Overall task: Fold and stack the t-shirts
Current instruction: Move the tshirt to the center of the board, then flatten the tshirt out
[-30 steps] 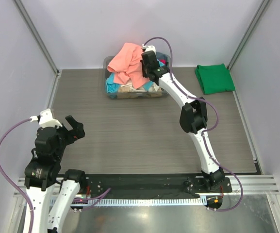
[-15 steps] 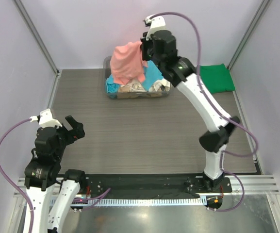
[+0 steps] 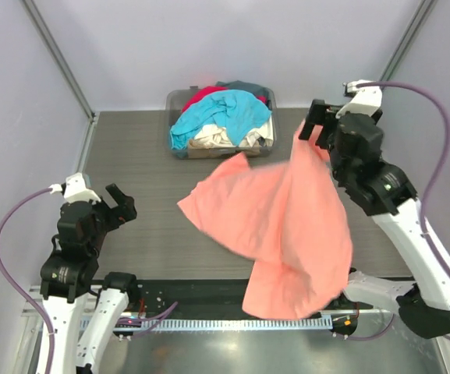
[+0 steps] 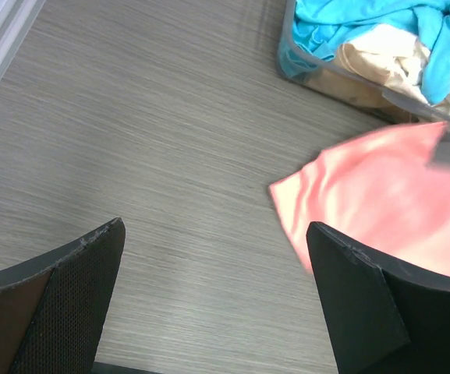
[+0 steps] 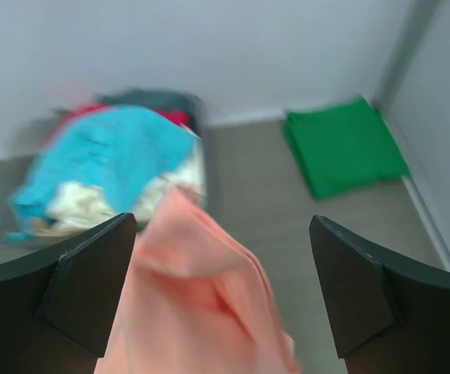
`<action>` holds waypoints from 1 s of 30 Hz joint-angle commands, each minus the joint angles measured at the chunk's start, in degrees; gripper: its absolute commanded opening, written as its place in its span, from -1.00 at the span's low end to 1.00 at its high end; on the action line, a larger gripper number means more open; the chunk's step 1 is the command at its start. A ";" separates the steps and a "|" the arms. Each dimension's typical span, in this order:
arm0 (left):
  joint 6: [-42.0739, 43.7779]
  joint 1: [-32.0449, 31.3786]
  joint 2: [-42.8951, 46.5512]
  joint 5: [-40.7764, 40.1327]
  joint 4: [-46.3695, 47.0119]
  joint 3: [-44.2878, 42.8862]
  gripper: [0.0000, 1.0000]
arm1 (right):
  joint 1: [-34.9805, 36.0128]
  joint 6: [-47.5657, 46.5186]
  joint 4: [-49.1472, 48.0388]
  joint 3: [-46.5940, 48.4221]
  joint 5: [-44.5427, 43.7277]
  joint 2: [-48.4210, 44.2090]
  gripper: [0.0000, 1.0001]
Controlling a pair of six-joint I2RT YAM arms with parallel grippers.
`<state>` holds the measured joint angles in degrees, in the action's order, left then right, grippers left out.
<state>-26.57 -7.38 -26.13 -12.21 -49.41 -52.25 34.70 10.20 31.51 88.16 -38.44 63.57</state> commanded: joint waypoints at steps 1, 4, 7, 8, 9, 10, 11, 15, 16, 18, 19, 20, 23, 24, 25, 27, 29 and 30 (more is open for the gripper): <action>0.37 0.34 -4.44 1.92 2.21 -1.18 0.99 | -14.85 11.50 11.55 -8.17 0.87 1.73 0.99; 0.38 0.26 -11.38 2.54 1.34 -3.37 1.00 | -21.77 12.56 12.96 -11.95 9.68 0.24 0.99; -0.59 0.26 -18.33 2.89 2.91 -5.75 0.99 | -22.31 13.44 11.65 -15.38 16.44 -0.73 0.99; -0.68 0.08 -20.00 3.15 4.04 -6.28 0.99 | -22.22 14.06 11.21 -17.30 18.03 -0.64 0.99; -1.20 0.08 -24.10 3.33 5.36 -6.81 1.00 | -22.22 14.58 10.51 -18.45 21.79 -0.47 0.99; -1.47 0.08 -26.23 3.33 7.90 -7.94 1.00 | -22.22 14.85 9.72 -19.77 23.74 -0.12 0.99; -1.82 0.17 -28.95 3.16 9.32 -8.74 0.99 | -22.22 15.55 8.76 -22.83 25.58 -0.11 0.99; -3.66 0.00 -43.45 3.86 13.45 -15.41 1.00 | -21.69 16.26 5.06 -28.91 31.22 0.68 0.99; -4.10 -0.01 -50.18 4.21 15.46 -18.21 0.99 | -21.52 16.26 4.71 -29.79 32.27 0.68 0.99; -4.46 -0.18 -56.89 4.12 17.49 -21.47 0.97 | -21.43 16.26 3.83 -31.55 33.51 0.59 1.00; -4.46 -0.18 -60.23 3.60 17.94 -26.02 0.95 | -21.08 16.26 3.48 -31.99 34.21 0.42 0.99; -4.98 -0.09 -67.05 3.07 17.86 -28.67 0.94 | -21.07 16.17 3.30 -32.61 35.26 0.07 0.99; -5.69 -0.44 -80.06 3.07 16.63 -40.18 0.89 | -20.81 15.47 2.77 -33.49 36.59 -0.64 0.99; -5.60 -0.53 -83.00 3.07 15.84 -43.26 0.89 | -20.81 14.86 2.86 -33.58 36.68 -0.82 0.99; -5.34 -0.62 -86.68 2.72 13.31 -49.90 0.87 | -20.81 14.50 2.86 -33.67 36.76 -0.99 0.99; -4.64 -1.06 -95.92 1.14 8.92 -60.36 0.87 | -20.81 13.98 2.86 -33.84 37.38 -1.52 0.99; -4.28 -1.06 -104.51 0.70 5.74 -67.34 0.82 | -20.81 13.27 2.86 -33.93 37.64 -1.78 0.99; -3.67 -1.15 -107.00 0.08 3.03 -73.72 0.73 | -20.81 13.01 2.86 -33.93 37.73 -1.78 0.99</action>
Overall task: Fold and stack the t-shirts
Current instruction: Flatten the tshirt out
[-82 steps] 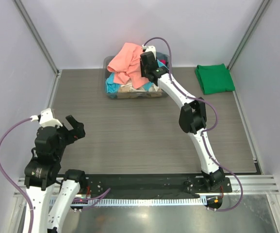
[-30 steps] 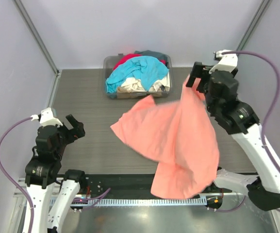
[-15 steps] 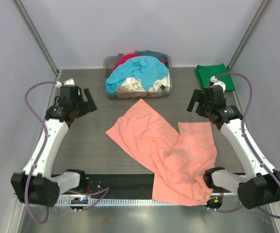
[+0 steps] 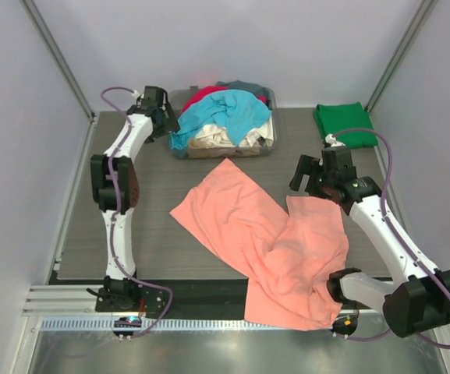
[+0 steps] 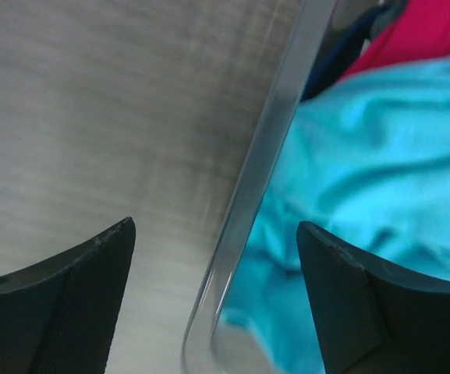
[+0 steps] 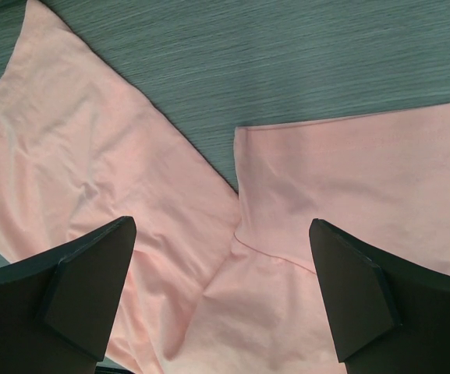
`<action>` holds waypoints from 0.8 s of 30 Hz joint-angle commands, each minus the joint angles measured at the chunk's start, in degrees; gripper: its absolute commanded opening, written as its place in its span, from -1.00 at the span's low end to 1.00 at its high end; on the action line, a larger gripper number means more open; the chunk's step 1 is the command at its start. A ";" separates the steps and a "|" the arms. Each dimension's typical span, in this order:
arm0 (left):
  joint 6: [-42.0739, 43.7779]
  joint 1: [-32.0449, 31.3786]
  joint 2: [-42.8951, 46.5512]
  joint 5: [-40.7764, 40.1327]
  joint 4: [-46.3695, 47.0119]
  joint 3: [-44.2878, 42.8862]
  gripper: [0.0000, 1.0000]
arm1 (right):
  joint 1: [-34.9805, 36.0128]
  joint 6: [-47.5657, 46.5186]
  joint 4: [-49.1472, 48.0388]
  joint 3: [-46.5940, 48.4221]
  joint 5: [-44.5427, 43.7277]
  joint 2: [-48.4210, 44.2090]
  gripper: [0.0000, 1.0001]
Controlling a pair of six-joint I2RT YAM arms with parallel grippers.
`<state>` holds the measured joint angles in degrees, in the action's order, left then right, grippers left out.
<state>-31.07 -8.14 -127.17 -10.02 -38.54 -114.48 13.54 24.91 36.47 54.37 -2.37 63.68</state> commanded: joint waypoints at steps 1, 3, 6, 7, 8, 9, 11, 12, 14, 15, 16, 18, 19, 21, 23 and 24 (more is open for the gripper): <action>1.10 -0.38 -8.15 -2.28 -9.08 -14.34 0.68 | 0.35 -2.22 -2.02 -0.14 1.67 -1.98 0.99; 1.89 -0.21 -13.25 -3.16 -11.19 -19.10 0.54 | 0.35 -2.67 -2.10 -0.14 1.58 -1.98 0.99; 2.77 0.05 -14.51 -3.78 -10.51 -20.97 -0.18 | 0.35 -3.37 -2.02 -0.40 1.58 -2.33 0.99; 3.38 0.14 -14.42 -3.95 -10.24 -20.70 -0.32 | 0.35 -3.46 -2.10 -0.49 1.58 -2.42 0.99; 3.73 0.93 -14.24 -5.17 -10.06 -20.53 -0.45 | 0.35 -3.46 -2.10 -0.67 1.58 -2.33 0.99; 4.00 1.46 -14.15 -6.14 -10.23 -20.70 -0.64 | 0.35 -3.46 -2.02 -0.67 1.67 -2.25 0.99; 4.87 4.08 -13.37 -8.42 -10.67 -20.70 -1.00 | 0.35 -3.29 -2.02 -0.75 1.58 -2.33 0.99; 5.40 5.23 -13.01 -8.96 -10.67 -20.61 -1.00 | 0.35 -3.11 -2.02 -0.76 3.49 -2.42 1.00; 8.03 7.86 -12.31 -11.50 -11.29 -20.87 -0.99 | 0.35 -3.02 -2.02 -1.11 4.04 -2.94 0.99; 9.26 10.14 -12.13 -13.86 -11.38 -21.14 -1.00 | 0.35 -3.11 -2.02 -1.19 4.04 -3.03 0.99; 10.66 11.47 -11.96 -15.45 -11.12 -21.23 -1.00 | 0.26 -3.20 -2.10 -1.28 4.13 -3.12 0.99; 14.36 15.25 -11.87 -19.57 -10.07 -22.01 -0.74 | 0.35 -3.37 -1.93 -1.37 4.22 -3.30 0.99; 14.89 16.74 -12.04 -20.21 -10.06 -22.63 -0.67 | 0.35 -3.37 -2.01 -1.28 4.39 -3.39 0.99; 11.31 22.71 -12.48 -19.69 -12.59 -25.51 -0.45 | 0.35 -3.37 -1.93 -1.11 5.35 -3.47 0.99; 8.32 28.15 -12.40 -18.38 -14.80 -27.72 -0.01 | 0.35 -3.37 -1.66 -0.76 6.32 -3.56 0.99; 8.48 29.14 -12.05 -18.28 -16.11 -29.12 0.33 | 0.35 -3.37 -1.58 -0.67 6.94 -3.74 0.99</action>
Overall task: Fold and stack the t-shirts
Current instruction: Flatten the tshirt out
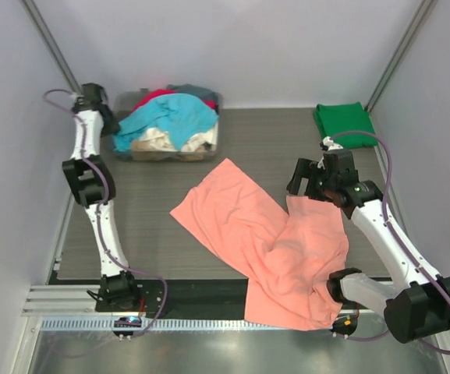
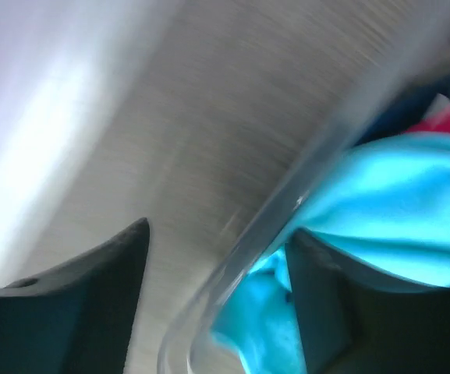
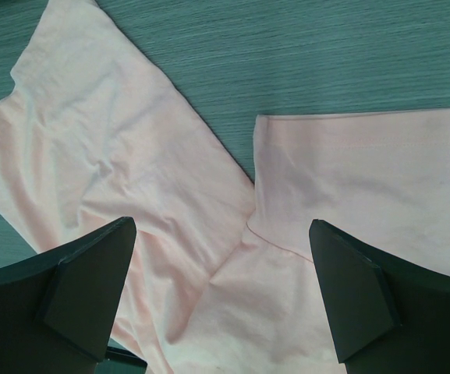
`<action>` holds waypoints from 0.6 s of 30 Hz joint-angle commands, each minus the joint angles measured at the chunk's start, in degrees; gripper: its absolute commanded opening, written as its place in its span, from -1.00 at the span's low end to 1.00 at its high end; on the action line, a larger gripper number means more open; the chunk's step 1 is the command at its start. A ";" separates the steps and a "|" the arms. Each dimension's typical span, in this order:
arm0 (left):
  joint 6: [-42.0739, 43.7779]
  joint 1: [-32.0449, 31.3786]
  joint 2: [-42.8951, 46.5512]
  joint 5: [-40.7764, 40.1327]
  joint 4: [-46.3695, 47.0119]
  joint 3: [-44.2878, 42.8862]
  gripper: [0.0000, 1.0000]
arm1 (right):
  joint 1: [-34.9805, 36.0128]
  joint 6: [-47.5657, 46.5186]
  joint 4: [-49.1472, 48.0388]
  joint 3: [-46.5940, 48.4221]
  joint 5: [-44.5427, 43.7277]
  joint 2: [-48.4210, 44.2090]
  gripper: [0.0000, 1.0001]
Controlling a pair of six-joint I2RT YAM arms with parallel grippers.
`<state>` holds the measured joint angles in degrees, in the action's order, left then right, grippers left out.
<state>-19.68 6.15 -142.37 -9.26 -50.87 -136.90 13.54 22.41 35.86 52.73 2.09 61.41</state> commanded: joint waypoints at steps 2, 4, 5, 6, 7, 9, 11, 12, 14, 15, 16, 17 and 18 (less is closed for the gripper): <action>-4.65 16.08 6.64 -21.24 -5.11 -5.58 0.59 | 0.26 -0.97 -1.05 0.88 2.66 -1.55 0.99; -5.98 14.25 10.25 -20.71 -4.77 -3.30 0.87 | 0.35 -0.97 -0.96 0.88 2.75 -1.20 1.00; -5.55 12.67 12.01 -21.67 -4.24 -2.33 0.88 | 0.35 -0.97 -1.05 0.97 2.75 -1.03 0.99; -4.59 10.74 15.50 -22.73 -2.50 -0.40 0.90 | 0.35 -0.88 -1.05 1.06 2.83 -0.77 0.99; -2.75 6.46 16.76 -23.43 -1.78 0.31 0.90 | 0.35 -0.88 -1.05 1.23 2.66 -0.76 0.99; -1.77 1.69 19.05 -26.86 0.23 1.80 0.98 | 0.35 -0.71 -1.05 1.23 2.66 -1.02 0.99; -2.11 -4.29 20.28 -26.34 0.42 1.55 1.00 | 0.43 -0.62 -1.05 1.24 2.75 -1.81 0.99; -2.90 -5.61 20.29 -25.90 -0.27 0.85 0.99 | 0.52 -0.62 -0.96 1.23 2.57 -2.08 0.99; -5.79 -10.27 19.67 -23.63 -1.15 0.32 0.99 | 0.43 -0.62 -0.96 1.15 2.40 -2.87 0.99; -6.59 -11.50 19.50 -20.57 -1.59 0.32 0.98 | 0.43 -0.70 -0.70 1.06 2.40 -3.05 1.00; -7.03 -13.86 19.32 -18.54 -1.25 0.75 0.97 | 0.43 -0.71 -0.61 0.80 2.40 -3.22 0.99; -7.82 -15.02 19.06 -16.52 -0.81 1.37 0.96 | 0.43 -0.71 -0.53 0.62 2.31 -3.40 0.99; -7.83 -16.07 18.79 -11.71 0.41 2.77 0.93 | 0.43 -0.62 -0.52 0.45 2.31 -3.66 0.99</action>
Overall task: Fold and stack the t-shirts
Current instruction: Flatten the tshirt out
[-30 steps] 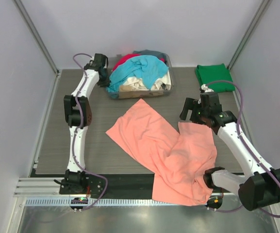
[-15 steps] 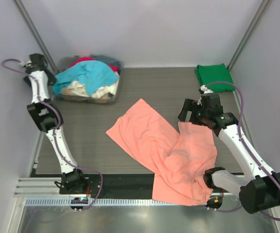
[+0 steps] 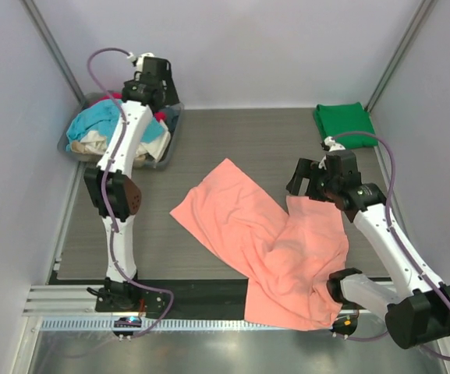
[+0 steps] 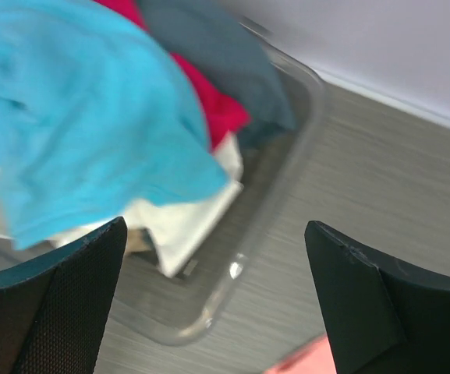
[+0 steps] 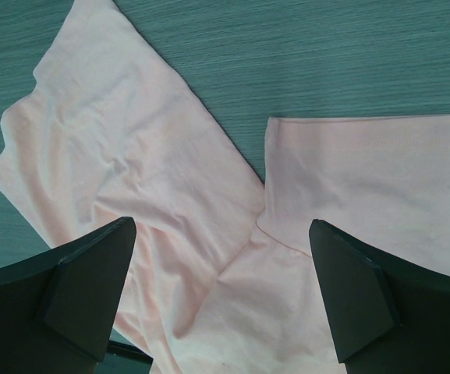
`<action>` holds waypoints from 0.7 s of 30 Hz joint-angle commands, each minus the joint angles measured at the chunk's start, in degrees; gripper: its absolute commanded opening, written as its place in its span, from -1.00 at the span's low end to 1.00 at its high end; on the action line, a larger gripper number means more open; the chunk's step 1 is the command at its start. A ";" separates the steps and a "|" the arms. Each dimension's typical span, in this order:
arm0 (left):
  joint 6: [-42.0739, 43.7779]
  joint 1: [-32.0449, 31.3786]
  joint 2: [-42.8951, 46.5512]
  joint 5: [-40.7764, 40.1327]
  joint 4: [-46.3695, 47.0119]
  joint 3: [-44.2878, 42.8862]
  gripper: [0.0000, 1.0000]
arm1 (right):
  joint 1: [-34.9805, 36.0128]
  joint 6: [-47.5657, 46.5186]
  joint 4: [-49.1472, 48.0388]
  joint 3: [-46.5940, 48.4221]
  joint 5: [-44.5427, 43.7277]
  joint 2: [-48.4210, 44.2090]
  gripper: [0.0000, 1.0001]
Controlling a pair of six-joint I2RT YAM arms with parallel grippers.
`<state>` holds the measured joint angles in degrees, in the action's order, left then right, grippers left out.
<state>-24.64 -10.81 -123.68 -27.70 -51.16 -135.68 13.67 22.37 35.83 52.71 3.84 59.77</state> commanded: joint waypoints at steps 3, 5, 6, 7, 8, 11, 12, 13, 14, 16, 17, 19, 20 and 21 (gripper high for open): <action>-1.64 -3.07 -2.88 11.43 1.68 2.09 0.85 | 0.30 -0.49 -0.41 0.11 0.56 -2.11 0.99; -1.11 -5.01 -7.25 10.30 -1.55 -0.97 0.82 | 0.22 -0.40 -0.33 0.11 0.65 -2.29 1.00; -0.76 -5.27 -8.85 10.30 -2.71 -2.12 0.78 | 0.22 -0.40 -0.24 0.20 0.47 -2.46 0.99; -0.76 -5.45 -9.99 10.30 -3.68 -2.92 0.75 | 0.30 -0.40 -0.15 0.20 0.30 -2.55 0.99; -0.67 -5.54 -10.96 10.39 -4.91 -3.45 0.67 | 0.30 -0.57 -0.06 0.20 0.12 -2.64 0.99; 0.21 -5.45 -13.95 7.50 -6.67 -2.84 0.46 | 0.30 -0.75 0.02 0.11 -0.32 -2.55 0.99; 0.56 -5.45 -14.83 6.88 -6.76 -2.32 0.44 | 0.30 -0.75 0.02 0.11 -0.41 -2.46 0.99; 1.52 -5.45 -15.19 5.83 -6.42 -1.53 0.42 | 0.22 -0.84 0.02 0.03 -0.23 -2.12 0.99; 2.22 -5.45 -15.54 5.73 -5.28 0.22 0.33 | 0.30 -0.84 0.11 0.03 -0.06 -1.85 0.99; 4.24 -5.45 -17.20 5.30 -4.83 1.03 0.21 | 0.30 -1.10 0.02 0.11 -0.23 -1.15 0.99; 4.51 -5.54 -18.08 3.55 -5.35 -0.02 0.00 | 0.30 -1.28 -0.06 0.20 -0.15 -0.88 0.99; 5.30 -5.19 -20.37 2.48 -5.80 -1.78 -0.24 | 0.30 -1.36 0.02 0.38 -0.41 -0.53 0.99; 5.83 -4.93 -20.98 2.13 -5.36 -3.52 -0.47 | 0.22 -1.36 -0.06 0.38 -0.50 -0.27 0.99; 5.92 -4.66 -21.51 1.52 -5.10 -4.41 -0.53 | 0.30 -1.45 -0.15 0.38 -0.50 -0.09 0.99</action>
<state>-19.18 -16.05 -143.87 -23.33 -57.08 -136.03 13.65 22.11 36.03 52.49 3.73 59.27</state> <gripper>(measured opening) 0.296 0.996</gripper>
